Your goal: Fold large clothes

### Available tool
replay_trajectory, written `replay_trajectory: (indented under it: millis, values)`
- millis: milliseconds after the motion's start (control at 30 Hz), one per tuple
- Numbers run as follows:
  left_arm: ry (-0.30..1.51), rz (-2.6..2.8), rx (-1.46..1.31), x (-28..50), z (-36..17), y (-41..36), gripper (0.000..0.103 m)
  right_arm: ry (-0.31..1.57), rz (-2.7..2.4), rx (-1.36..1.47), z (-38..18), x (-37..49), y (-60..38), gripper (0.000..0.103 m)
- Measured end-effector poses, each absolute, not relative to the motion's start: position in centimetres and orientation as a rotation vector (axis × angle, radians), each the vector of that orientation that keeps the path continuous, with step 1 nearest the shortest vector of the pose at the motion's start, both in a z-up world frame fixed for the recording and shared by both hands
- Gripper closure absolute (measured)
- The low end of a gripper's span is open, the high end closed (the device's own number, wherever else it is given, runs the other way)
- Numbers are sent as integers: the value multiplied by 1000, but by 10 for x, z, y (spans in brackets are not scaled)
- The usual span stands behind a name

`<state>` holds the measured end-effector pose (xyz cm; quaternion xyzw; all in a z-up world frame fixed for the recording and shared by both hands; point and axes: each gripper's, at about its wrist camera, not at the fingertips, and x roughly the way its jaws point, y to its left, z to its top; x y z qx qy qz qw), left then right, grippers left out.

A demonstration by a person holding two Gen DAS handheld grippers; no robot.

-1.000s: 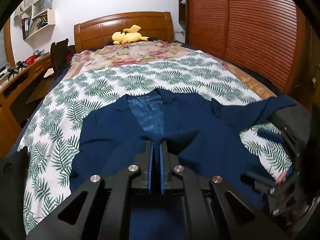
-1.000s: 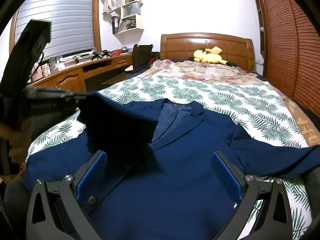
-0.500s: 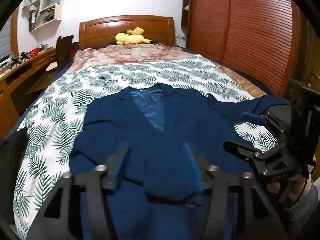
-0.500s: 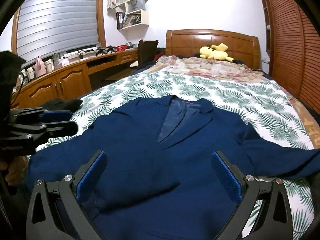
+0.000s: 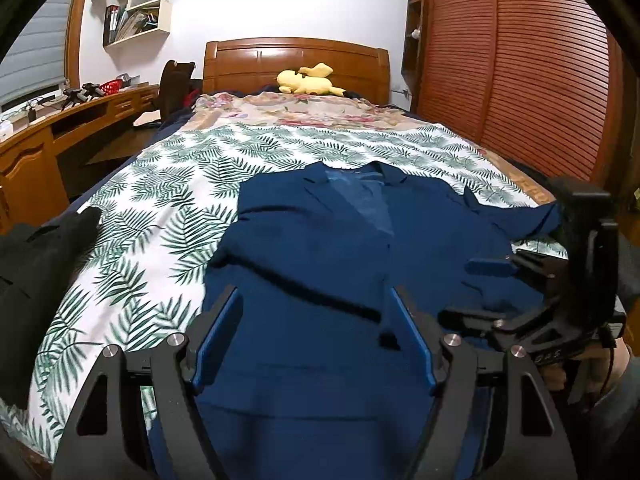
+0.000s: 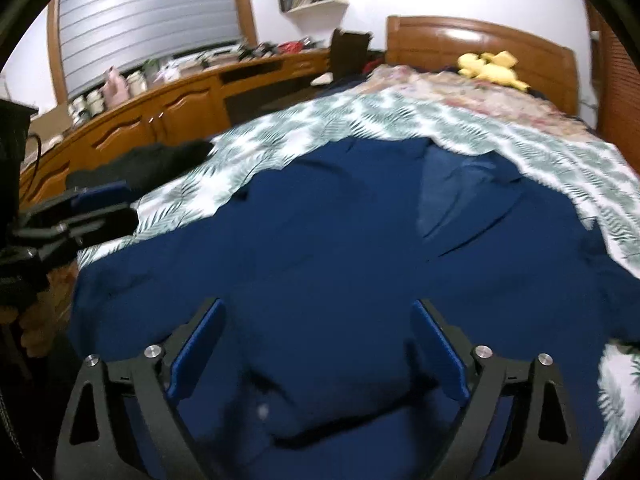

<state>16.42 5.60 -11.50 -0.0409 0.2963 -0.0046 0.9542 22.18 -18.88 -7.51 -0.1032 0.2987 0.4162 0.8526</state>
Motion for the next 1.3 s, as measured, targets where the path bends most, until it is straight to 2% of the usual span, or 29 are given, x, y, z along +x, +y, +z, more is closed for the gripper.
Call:
replay_trajectory:
  millis: [67, 133, 367, 467, 533, 567, 633, 733, 933, 1300]
  values:
    - [600, -4, -71, 159, -116, 60, 28, 640, 900, -235, -75, 223, -182, 17]
    - [599, 3, -67, 154, -117, 64, 28, 654, 937, -247, -74, 224, -178, 28]
    - [583, 13, -118, 136, -116, 82, 28, 687, 906, -331, -82, 239, -166, 41]
    - [587, 14, -128, 131, -118, 86, 28, 691, 890, -340, -82, 243, -168, 51]
    - [587, 15, -129, 130, -118, 87, 28, 697, 893, -329, -81, 249, -173, 63]
    - [588, 14, -132, 130, -117, 87, 28, 698, 892, -324, -80, 251, -174, 66]
    - [584, 8, -141, 129, -116, 88, 28, 689, 886, -316, -77, 250, -179, 84]
    - [574, -2, -139, 129, -113, 86, 28, 664, 892, -296, -71, 244, -191, 95]
    - [572, -42, -141, 129, -111, 77, 28, 630, 885, -197, -57, 239, -232, 96]
    - [538, -96, -132, 129, -99, 47, 28, 493, 760, -112, -51, 170, -301, 97]
